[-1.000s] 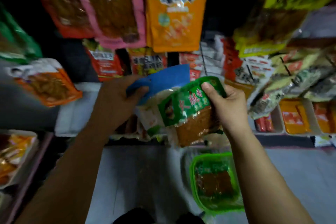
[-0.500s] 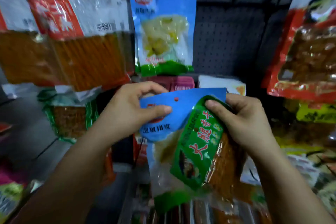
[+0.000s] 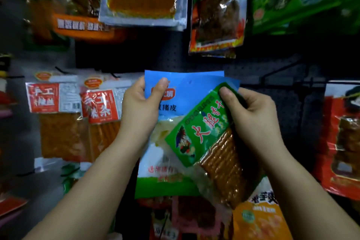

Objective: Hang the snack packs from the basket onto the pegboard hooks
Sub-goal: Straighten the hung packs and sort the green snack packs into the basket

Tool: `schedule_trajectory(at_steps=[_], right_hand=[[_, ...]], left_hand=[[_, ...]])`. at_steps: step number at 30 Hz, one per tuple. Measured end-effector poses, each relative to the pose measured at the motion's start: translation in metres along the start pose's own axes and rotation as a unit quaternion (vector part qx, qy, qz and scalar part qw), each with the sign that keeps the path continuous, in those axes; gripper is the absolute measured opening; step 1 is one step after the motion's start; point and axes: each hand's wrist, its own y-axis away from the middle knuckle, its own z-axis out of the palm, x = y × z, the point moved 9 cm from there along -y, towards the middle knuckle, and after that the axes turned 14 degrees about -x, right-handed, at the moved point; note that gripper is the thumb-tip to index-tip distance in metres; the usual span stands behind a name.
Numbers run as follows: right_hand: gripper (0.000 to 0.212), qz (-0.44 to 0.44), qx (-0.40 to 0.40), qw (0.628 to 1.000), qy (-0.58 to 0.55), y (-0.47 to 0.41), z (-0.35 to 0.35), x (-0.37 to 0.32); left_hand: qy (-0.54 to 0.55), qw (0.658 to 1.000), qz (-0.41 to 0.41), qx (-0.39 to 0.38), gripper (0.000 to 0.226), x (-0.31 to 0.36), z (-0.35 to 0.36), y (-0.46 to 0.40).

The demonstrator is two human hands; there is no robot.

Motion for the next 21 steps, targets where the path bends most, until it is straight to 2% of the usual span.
schedule_trajectory(at_steps=[3, 7, 11, 16, 21], right_hand=[[0.057, 0.011, 0.004, 0.998, 0.063, -0.024, -0.004, 0.003], [0.055, 0.032, -0.014, 0.999, 0.033, -0.044, -0.001, 0.019], [0.055, 0.062, -0.018, 0.998, 0.007, -0.050, 0.005, 0.036], [0.056, 0.060, -0.022, 0.998, 0.007, -0.055, 0.009, 0.037], [0.056, 0.072, -0.024, 0.997, 0.011, -0.057, 0.014, 0.041]], left_hand=[[-0.047, 0.998, 0.030, 0.023, 0.011, 0.007, 0.000, -0.018], [-0.109, 0.992, 0.039, 0.059, 0.017, 0.006, 0.000, -0.032], [-0.114, 0.991, 0.015, 0.071, 0.018, -0.005, 0.000, -0.034], [-0.101, 0.992, 0.015, 0.077, 0.017, -0.008, -0.005, -0.036], [-0.076, 0.994, -0.025, 0.073, 0.014, -0.023, -0.007, -0.039]])
